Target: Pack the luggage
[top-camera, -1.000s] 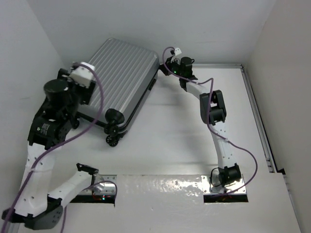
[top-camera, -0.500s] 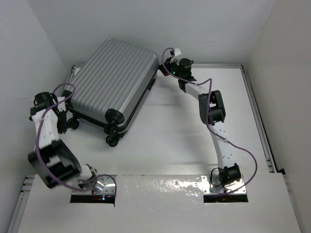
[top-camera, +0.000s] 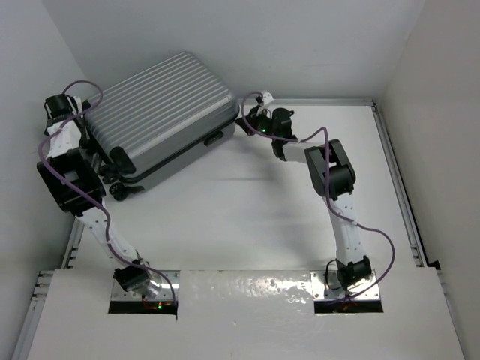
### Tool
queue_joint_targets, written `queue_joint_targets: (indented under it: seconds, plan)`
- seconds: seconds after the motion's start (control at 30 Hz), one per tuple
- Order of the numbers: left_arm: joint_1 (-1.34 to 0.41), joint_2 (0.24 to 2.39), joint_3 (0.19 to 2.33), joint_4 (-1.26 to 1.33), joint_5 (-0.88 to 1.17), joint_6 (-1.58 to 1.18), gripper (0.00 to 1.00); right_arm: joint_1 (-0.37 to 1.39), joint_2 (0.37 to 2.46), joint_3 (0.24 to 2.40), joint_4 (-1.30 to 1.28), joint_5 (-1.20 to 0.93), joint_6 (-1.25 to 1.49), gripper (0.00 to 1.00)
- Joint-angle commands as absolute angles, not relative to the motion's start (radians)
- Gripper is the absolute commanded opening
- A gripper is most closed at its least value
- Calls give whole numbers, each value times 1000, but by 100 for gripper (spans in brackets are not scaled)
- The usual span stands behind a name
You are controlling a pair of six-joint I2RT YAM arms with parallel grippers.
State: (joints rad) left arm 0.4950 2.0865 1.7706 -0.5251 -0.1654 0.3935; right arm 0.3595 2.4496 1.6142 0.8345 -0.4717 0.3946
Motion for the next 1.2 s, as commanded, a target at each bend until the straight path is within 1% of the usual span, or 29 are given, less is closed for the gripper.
queue_joint_targets:
  seconds: [0.0, 0.07, 0.1, 0.13, 0.17, 0.27, 0.3, 0.37, 0.47, 0.53, 0.67, 0.73, 0.8, 0.9, 0.97, 1.1, 1.17]
  plan:
    - [239, 2157, 1801, -401, 395, 660, 33, 486, 2284, 1520, 1006, -586, 396, 0]
    - [235, 2184, 1824, -361, 467, 617, 35, 486, 2251, 1456, 1002, -562, 381, 0]
    - [235, 2192, 1841, -326, 541, 589, 36, 483, 2244, 1450, 977, -552, 364, 0]
    - [236, 2194, 1839, -304, 557, 554, 37, 477, 2243, 1448, 929, -528, 344, 0]
    - [239, 2194, 1836, -246, 561, 463, 37, 468, 2247, 1453, 919, -516, 354, 0]
    - [273, 2183, 1824, -187, 520, 266, 35, 382, 2272, 1468, 899, -454, 417, 0]
    - [287, 2178, 1807, -178, 500, 233, 35, 344, 2266, 1468, 875, -440, 407, 0]
    - [319, 2155, 1780, -155, 451, 169, 34, 322, 2218, 1437, 776, -413, 313, 0]
    - [336, 2148, 1759, -185, 394, 231, 34, 285, 2171, 1355, 744, -391, 281, 0]
    - [337, 2145, 1750, -193, 338, 270, 34, 262, 2163, 1364, 669, -359, 239, 0]
    - [336, 2141, 1746, -204, 337, 296, 33, 242, 2218, 1508, 589, -341, 215, 0]
    - [336, 2144, 1747, -202, 342, 296, 33, 244, 2264, 1618, 542, -339, 204, 0]
    - [336, 2146, 1756, -204, 344, 304, 33, 244, 2296, 1719, 484, -379, 175, 0]
    - [334, 2151, 1767, -202, 322, 314, 33, 245, 2335, 1772, 463, -435, 167, 0]
    - [336, 2151, 1764, -201, 316, 331, 33, 248, 2367, 1825, 430, -433, 163, 0]
    - [336, 2152, 1761, -206, 318, 342, 33, 247, 2453, 1936, 403, -356, 164, 0]
    - [334, 2151, 1759, -206, 319, 344, 33, 244, 2488, 1983, 422, -281, 167, 0]
